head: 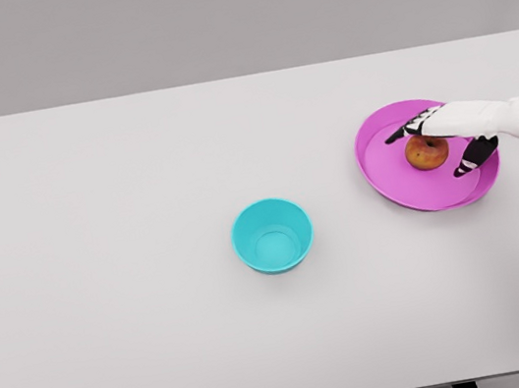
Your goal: Put the apple from the pink plate into the blue bowl with your right arm
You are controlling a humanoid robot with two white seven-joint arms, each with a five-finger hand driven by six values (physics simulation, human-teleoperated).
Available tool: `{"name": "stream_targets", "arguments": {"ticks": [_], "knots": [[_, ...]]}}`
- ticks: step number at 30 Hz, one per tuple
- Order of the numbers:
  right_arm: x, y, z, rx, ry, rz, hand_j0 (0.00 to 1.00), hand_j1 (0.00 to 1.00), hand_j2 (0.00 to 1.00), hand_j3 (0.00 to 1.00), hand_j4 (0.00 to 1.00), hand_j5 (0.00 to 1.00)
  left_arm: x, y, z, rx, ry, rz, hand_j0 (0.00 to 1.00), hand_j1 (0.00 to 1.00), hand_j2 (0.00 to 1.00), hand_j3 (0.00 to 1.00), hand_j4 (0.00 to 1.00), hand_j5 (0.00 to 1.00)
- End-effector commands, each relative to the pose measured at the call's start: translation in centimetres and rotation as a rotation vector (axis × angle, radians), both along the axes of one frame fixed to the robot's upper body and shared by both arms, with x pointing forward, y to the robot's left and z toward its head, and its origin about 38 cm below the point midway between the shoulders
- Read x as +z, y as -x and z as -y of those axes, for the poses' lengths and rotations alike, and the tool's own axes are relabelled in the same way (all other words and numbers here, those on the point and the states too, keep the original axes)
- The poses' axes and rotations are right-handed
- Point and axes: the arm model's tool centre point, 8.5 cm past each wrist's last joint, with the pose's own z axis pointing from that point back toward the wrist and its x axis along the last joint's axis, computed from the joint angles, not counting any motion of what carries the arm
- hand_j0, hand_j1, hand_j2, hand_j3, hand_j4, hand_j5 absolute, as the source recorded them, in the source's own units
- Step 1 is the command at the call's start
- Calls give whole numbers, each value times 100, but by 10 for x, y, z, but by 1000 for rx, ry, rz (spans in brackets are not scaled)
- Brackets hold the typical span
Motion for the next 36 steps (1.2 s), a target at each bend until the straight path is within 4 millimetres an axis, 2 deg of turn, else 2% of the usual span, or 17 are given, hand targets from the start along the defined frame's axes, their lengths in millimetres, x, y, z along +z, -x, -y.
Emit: {"name": "stream_targets", "arguments": {"ticks": [1,4,6,8,15,24,28,31,36], "knots": [[0,0,1,-7,-4,-3,83,83,83,83,83,83,0,0,0,0,0,0,100,100,100,100,100,100],[-1,0,1,-4,-5,-3,59,59,59,59,59,59,0,0,0,0,0,0,100,100,100,100,100,100],[-1,0,1,-4,-5,-3,51,51,51,51,51,51,0,0,0,0,0,0,100,100,100,100,100,100],[-1,0,2,-5,-4,-3,48,48,48,48,48,48,0,0,0,0,0,0,100,100,100,100,100,100],[6,0,1,2,-4,12,46,46,46,46,46,46,0,0,0,0,0,0,100,100,100,100,100,100],[41,2,-18,87,-7,104,46,46,46,46,46,46,0,0,0,0,0,0,100,100,100,100,100,100],[59,10,-35,159,-8,157,46,46,46,46,46,46,0,0,0,0,0,0,100,100,100,100,100,100],[72,21,-57,251,-12,199,47,47,47,47,47,47,0,0,0,0,2,0,100,100,100,100,100,100],[82,36,-83,340,-22,236,47,47,47,47,47,47,0,0,0,0,0,0,100,100,100,100,100,100]]}}
